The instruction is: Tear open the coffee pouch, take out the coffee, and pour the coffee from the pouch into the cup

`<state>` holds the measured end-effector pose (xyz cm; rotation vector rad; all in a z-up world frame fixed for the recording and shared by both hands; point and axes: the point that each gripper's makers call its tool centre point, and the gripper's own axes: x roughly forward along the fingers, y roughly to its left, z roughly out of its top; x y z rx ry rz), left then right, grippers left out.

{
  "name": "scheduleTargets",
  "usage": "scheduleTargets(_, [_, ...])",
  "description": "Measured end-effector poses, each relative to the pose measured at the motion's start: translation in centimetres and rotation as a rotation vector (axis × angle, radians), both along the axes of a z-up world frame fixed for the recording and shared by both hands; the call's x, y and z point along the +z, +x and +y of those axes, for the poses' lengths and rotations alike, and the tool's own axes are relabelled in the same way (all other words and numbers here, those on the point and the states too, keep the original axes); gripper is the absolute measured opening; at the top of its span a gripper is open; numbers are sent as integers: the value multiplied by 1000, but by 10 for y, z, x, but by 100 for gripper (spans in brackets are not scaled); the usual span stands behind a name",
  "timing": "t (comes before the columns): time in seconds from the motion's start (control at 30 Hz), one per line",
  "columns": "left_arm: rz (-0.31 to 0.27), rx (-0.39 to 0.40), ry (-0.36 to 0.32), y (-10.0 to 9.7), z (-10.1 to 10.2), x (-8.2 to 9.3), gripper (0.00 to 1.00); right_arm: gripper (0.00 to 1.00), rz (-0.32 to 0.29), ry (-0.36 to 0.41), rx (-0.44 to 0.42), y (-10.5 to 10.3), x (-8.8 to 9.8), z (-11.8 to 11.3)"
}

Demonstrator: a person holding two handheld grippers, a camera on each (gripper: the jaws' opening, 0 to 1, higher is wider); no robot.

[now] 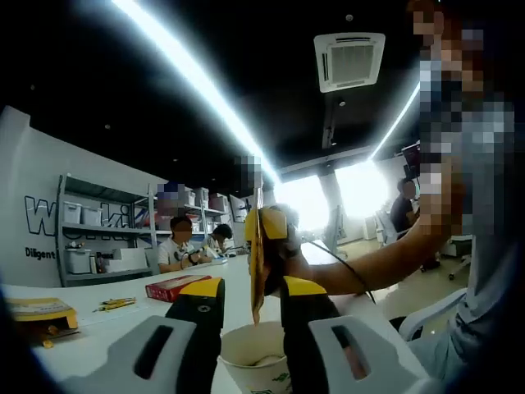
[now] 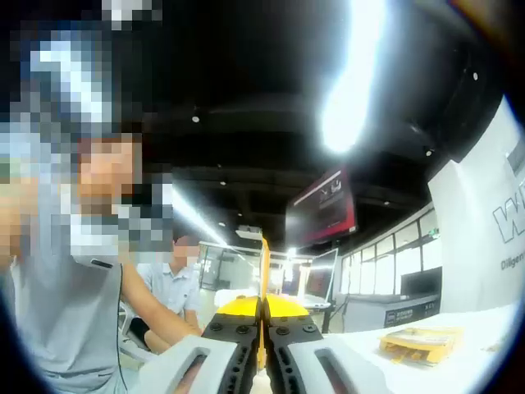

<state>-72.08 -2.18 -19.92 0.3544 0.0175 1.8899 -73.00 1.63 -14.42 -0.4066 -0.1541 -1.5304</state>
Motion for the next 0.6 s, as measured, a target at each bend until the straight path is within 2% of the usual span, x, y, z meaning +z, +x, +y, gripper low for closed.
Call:
scheduleTargets(0.17, [11, 3, -15, -7, -2, -2, 30, 2, 0, 32, -2, 3, 0, -5])
scheduleTargets(0.3, [3, -5, -5, -25, -8, 1, 30, 2, -7, 39, -9, -3, 3, -2])
scheduleTargets(0.4, [5, -7, -4, -14, -3, 0, 30, 2, -17, 24, -22, -12, 7, 3])
scheduleTargets(0.53, [10, -1, -1, -10, -2, 1, 30, 2, -30, -11, -35, -11, 11, 1])
scheduleTargets(0.6, [12, 4, 7, -6, -2, 2, 30, 2, -33, -22, -38, -18, 13, 5])
